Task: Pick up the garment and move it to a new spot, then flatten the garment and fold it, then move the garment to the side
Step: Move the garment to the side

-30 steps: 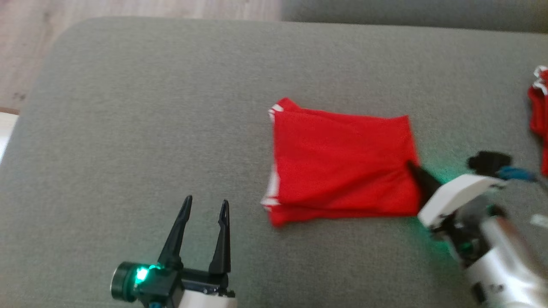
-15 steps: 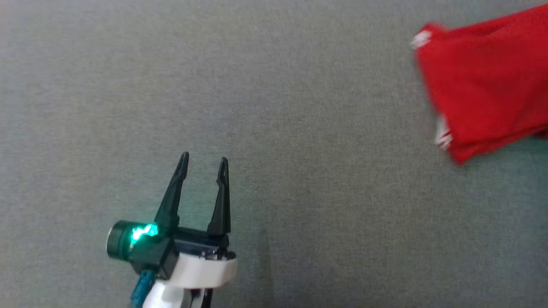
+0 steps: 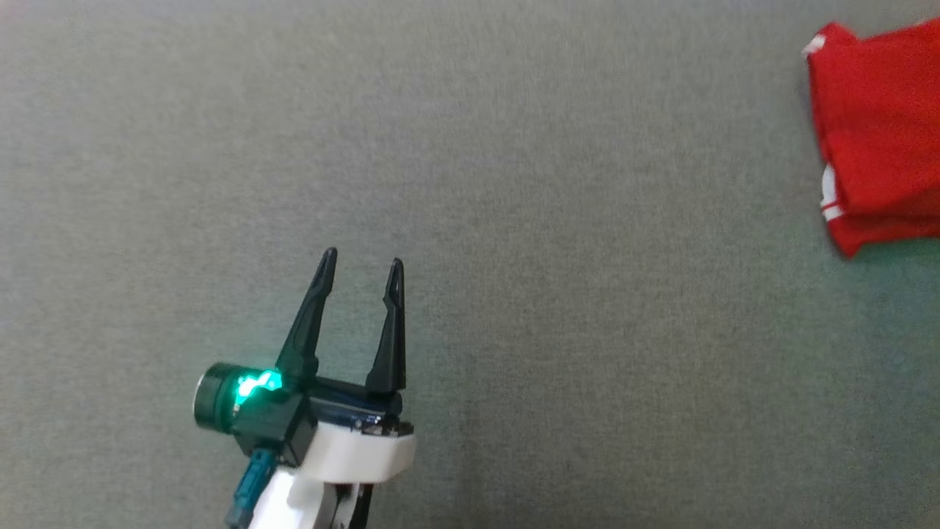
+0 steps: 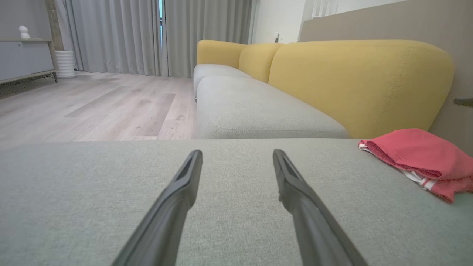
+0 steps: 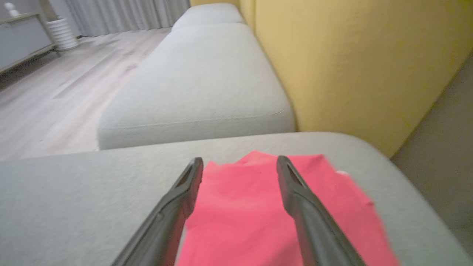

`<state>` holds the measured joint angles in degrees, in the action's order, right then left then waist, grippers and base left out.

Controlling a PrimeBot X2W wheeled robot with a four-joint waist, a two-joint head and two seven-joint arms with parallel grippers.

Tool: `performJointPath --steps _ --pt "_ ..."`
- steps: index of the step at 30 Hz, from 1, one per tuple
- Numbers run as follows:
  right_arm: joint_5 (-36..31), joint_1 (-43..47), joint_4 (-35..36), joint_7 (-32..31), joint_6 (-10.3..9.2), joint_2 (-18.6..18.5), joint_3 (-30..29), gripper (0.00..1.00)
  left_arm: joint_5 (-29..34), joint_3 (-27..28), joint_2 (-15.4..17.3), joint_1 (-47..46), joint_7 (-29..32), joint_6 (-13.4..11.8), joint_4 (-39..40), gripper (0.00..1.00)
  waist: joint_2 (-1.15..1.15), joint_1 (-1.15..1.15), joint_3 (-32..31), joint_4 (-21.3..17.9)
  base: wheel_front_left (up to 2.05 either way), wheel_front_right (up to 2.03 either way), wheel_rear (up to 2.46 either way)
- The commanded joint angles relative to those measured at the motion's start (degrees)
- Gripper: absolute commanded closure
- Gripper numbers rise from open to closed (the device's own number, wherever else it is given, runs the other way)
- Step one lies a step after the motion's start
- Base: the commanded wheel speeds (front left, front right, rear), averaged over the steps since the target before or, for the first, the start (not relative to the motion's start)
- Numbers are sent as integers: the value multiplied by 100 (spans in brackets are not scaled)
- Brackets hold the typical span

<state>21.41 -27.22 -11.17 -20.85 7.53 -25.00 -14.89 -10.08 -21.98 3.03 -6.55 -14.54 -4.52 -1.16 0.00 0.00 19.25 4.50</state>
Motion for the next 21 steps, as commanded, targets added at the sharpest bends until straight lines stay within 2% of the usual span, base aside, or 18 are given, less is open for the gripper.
performJointPath --steps 1,5,10,11,13,16,18,21 --pt "-41 340 311 131 -4 244 342 0 15 173 -15 82 -46 -3 138 0 0 0 -427 126 0 0 0" --pt "-77 877 231 527 -4 927 969 0 13 251 -15 339 -46 -11 59 0 0 0 -998 283 0 0 0" --pt "-156 1579 -338 1236 -4 1596 1558 0 -56 412 -15 767 -46 -56 -29 0 0 0 -1698 469 0 0 0" --pt "-156 1579 -338 1236 -4 1596 1558 0 -56 412 -15 767 -46 -56 -29 0 0 0 -1698 469 0 0 0" --pt "-194 1854 -571 1636 -4 1790 1754 0 -25 456 -15 947 -46 -72 -57 0 0 0 -1946 529 0 0 0" --pt "-265 2181 -795 2342 -4 1966 1974 0 12 522 -15 1181 -46 -132 -45 0 0 0 -2143 566 0 0 0" --pt "-417 2420 -952 3110 -4 2082 2058 0 147 588 -15 1354 -46 -203 -12 0 0 0 -2269 566 0 0 0" --pt "-532 2627 -902 3520 -4 2143 2192 0 197 642 -15 1495 -46 -238 71 0 0 0 -2347 544 0 0 0"
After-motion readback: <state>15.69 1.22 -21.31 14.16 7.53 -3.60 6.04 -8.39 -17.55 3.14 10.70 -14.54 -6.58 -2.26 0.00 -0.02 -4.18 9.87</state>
